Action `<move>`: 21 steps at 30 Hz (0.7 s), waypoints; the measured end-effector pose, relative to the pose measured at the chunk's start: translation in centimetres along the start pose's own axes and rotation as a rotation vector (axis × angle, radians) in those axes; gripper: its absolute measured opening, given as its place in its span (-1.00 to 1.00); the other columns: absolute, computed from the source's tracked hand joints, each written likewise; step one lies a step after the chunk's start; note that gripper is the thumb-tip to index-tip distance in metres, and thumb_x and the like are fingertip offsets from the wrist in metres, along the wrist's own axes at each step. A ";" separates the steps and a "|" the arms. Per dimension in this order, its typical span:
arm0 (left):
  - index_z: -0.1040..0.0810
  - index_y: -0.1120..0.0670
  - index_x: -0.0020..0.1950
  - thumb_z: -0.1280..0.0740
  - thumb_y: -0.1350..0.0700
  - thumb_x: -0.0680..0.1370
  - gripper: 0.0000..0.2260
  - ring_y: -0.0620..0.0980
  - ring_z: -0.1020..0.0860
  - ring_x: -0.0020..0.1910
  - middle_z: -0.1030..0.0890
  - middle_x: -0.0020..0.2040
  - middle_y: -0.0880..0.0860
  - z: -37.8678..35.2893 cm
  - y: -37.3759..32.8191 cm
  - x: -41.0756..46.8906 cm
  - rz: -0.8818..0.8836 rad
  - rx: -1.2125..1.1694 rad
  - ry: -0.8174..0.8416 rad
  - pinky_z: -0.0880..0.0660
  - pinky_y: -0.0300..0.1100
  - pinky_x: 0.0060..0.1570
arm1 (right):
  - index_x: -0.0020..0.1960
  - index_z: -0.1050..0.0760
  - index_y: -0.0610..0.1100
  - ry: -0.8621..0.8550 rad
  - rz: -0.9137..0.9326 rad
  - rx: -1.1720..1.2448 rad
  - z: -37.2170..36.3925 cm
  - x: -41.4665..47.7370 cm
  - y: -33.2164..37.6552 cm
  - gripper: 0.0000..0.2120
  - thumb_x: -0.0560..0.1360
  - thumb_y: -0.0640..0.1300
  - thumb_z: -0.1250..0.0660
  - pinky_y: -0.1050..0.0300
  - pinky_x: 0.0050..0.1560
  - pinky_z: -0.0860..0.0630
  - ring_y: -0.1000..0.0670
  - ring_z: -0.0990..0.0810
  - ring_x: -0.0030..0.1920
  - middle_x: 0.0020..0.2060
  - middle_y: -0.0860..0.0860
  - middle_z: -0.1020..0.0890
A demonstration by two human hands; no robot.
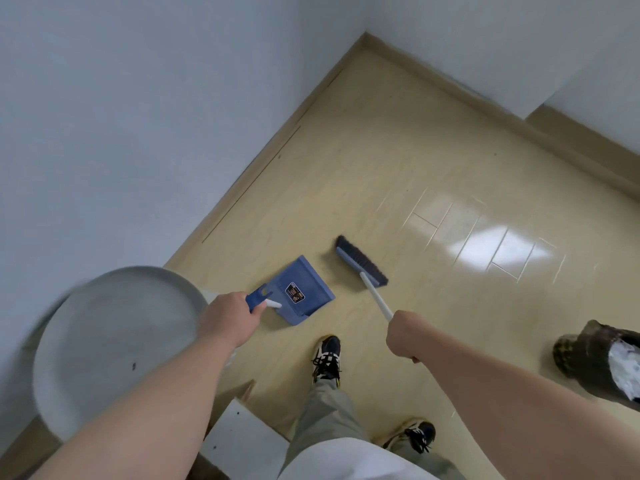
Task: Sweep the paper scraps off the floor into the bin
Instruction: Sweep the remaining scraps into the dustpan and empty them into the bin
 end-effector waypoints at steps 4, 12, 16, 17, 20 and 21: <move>-0.45 -0.01 -0.26 -0.23 -0.22 0.58 -0.65 0.02 -0.55 -0.32 -0.57 -0.31 -0.01 0.2 -0.3 -0.2 -0.001 -0.025 0.014 -0.41 -0.18 -0.36 | 0.33 -0.36 -0.27 0.014 0.022 0.024 -1.7 -1.8 1.1 -0.70 0.62 -0.22 -0.16 0.15 -0.17 -0.55 0.02 -0.42 -0.40 -0.31 -0.07 -0.34; -0.50 0.04 -0.22 -0.24 -0.19 0.59 -0.66 0.00 -0.56 -0.31 -0.58 -0.31 -0.01 0.3 0.5 -0.8 -0.007 -0.069 0.017 -0.39 -0.19 -0.39 | 0.24 -0.43 -0.25 -0.061 0.015 0.039 1.5 -4.5 -2.0 -0.73 0.59 -0.20 -0.13 0.19 -0.56 -0.32 0.02 -0.40 -0.48 -0.30 -0.05 -0.40; -0.47 -0.02 -0.25 -0.21 -0.23 0.59 -0.65 0.02 -0.57 -0.28 -0.58 -0.30 -0.02 0.0 1.3 -1.8 0.019 -0.095 -0.003 -0.38 -0.19 -0.39 | 0.23 -0.45 -0.25 -0.141 -0.012 0.033 3.4 -5.2 -2.3 -0.74 0.59 -0.22 -0.14 0.22 -0.58 -0.33 0.03 -0.40 -0.48 -0.32 -0.03 -0.39; -0.48 -0.01 -0.24 -0.20 -0.23 0.59 -0.65 0.03 -0.57 -0.28 -0.59 -0.29 -0.01 -0.2 1.3 -2.0 0.034 -0.115 -0.005 -0.38 -0.19 -0.39 | 0.24 -0.45 -0.26 -0.162 -0.015 0.026 4.1 -4.9 -2.0 -0.74 0.60 -0.22 -0.15 0.22 -0.58 -0.33 0.03 -0.40 -0.48 -0.33 -0.03 -0.39; -0.49 0.05 -0.23 -0.20 -0.20 0.60 -0.62 0.05 -0.57 -0.30 -0.58 -0.31 0.02 -1.1 1.1 -2.5 0.108 -0.197 -0.035 -0.35 -0.19 -0.41 | 0.25 -0.45 -0.28 -0.192 0.001 -0.020 6.9 -2.8 -0.1 -0.74 0.60 -0.23 -0.17 0.24 -0.56 -0.31 0.04 -0.46 -0.43 -0.36 -0.02 -0.38; -0.48 0.06 -0.25 -0.21 -0.19 0.60 -0.61 0.05 -0.56 -0.31 -0.58 -0.32 0.03 -1.5 1.0 -2.8 0.131 -0.224 -0.053 -0.35 -0.19 -0.42 | 0.25 -0.45 -0.28 -0.197 0.010 -0.045 7.8 -2.0 0.6 -0.73 0.59 -0.24 -0.17 0.24 -0.53 -0.32 0.03 -0.51 -0.37 -0.35 -0.02 -0.39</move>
Point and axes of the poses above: each hand's wrist, its own x-axis towards the middle knuckle, its own z-axis out of the back of the hand, y = z × x, the point moved 3 cm from there along x, towards the middle knuckle
